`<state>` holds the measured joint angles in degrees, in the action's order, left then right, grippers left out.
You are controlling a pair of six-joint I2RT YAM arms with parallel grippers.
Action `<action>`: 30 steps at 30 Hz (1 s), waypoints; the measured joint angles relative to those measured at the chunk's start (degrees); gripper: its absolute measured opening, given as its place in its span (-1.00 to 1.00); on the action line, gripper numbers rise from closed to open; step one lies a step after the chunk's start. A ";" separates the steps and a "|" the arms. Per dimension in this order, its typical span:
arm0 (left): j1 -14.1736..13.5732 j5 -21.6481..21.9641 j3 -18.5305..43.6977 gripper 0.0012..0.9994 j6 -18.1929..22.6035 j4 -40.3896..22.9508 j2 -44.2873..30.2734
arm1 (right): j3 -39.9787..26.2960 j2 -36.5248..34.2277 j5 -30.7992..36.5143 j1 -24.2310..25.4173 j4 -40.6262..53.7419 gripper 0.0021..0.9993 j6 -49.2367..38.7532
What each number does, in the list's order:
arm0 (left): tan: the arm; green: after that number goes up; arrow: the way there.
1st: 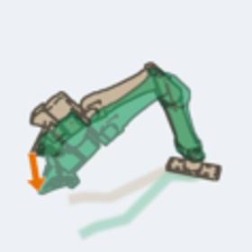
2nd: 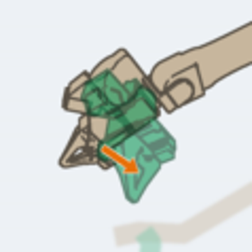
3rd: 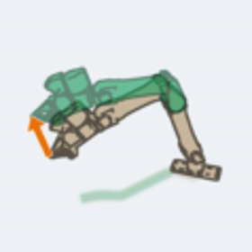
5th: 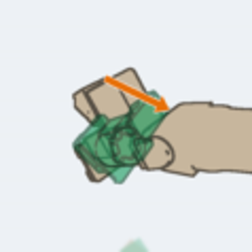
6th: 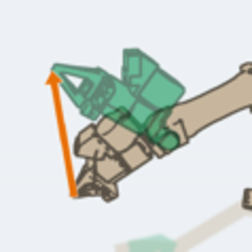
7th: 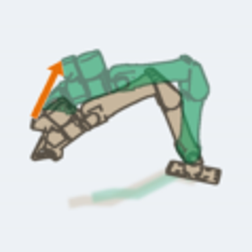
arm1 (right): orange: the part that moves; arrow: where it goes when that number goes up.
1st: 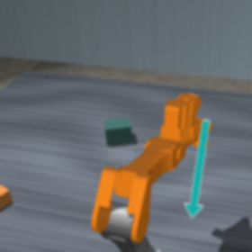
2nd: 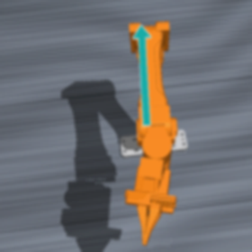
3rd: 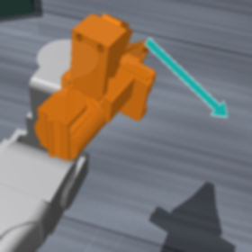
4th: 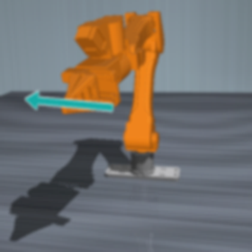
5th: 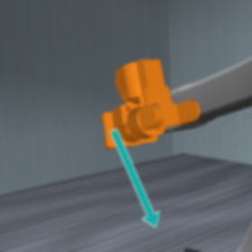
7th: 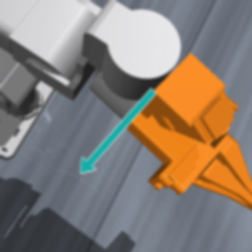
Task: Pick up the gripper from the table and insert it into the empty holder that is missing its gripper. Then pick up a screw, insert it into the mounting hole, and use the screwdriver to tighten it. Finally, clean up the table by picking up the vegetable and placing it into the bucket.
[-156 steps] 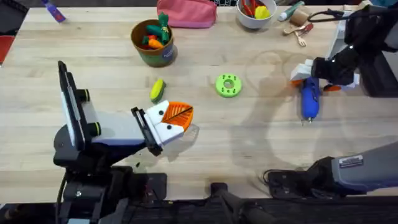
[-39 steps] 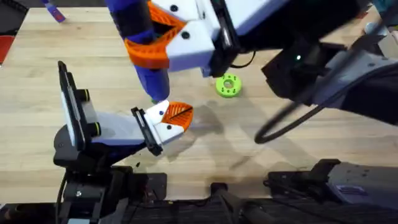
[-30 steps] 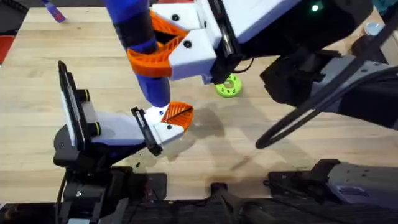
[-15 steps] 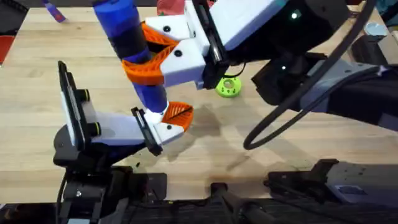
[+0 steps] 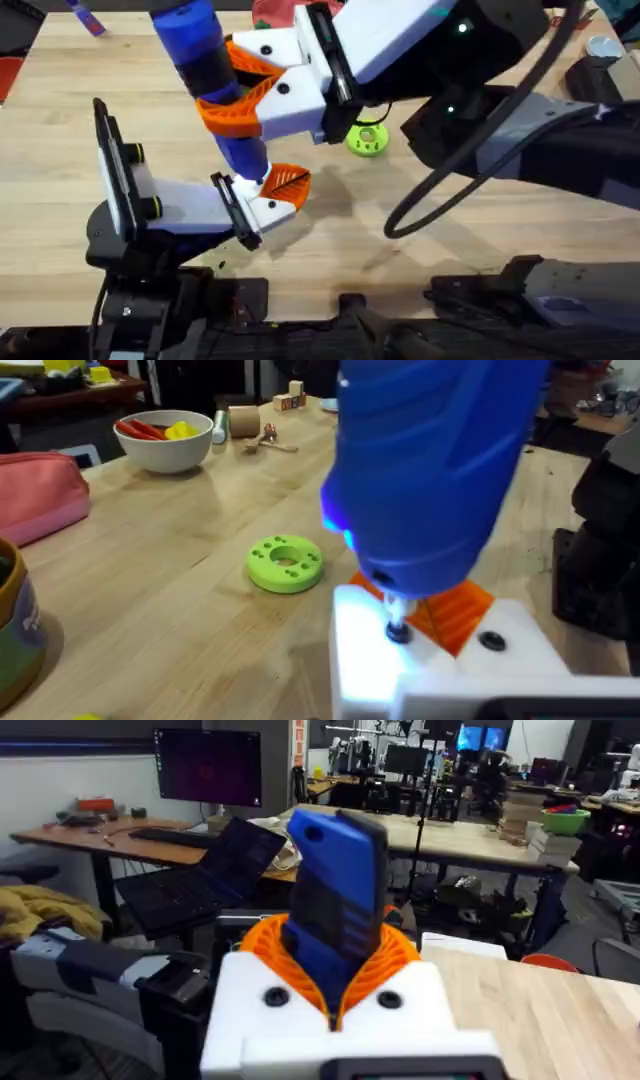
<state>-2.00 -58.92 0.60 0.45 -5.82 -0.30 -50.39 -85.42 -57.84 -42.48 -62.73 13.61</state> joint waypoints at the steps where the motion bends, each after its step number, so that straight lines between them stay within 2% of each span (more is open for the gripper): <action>1: 0.00 0.00 0.00 -0.97 0.00 -0.02 0.01 | 0.00 -0.14 0.02 -0.02 -0.11 -0.96 0.00; 30: 0.00 0.02 0.00 -0.97 0.02 0.00 -0.02 | -1.02 -1.12 -0.96 -0.74 -2.07 -0.96 1.21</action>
<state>-2.00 -58.89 0.60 0.47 -5.82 -0.32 -51.41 -86.54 -58.80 -43.22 -64.80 14.82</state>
